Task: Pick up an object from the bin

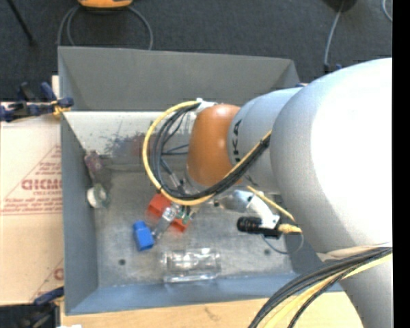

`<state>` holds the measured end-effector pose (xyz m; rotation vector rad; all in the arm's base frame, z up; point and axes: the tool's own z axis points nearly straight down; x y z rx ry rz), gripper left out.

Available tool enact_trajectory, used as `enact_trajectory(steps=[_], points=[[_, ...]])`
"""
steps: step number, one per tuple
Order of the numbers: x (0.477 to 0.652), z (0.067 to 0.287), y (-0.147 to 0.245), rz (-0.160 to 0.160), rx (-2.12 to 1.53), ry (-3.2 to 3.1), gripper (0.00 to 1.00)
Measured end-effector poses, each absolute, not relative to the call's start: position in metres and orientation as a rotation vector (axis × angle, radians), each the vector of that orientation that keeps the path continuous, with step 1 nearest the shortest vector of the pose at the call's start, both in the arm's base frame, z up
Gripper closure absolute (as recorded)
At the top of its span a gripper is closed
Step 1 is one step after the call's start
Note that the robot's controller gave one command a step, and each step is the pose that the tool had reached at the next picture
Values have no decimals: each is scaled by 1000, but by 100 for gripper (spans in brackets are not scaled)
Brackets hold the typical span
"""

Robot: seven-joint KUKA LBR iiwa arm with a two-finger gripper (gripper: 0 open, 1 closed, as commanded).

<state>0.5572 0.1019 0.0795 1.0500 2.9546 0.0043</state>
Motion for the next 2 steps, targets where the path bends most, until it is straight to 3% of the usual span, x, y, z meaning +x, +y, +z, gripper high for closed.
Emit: enact_trajectory(steps=[1,2], points=[[559,81,101,5,1048,2950,100],[563,278,90,7,1040,2954,100]])
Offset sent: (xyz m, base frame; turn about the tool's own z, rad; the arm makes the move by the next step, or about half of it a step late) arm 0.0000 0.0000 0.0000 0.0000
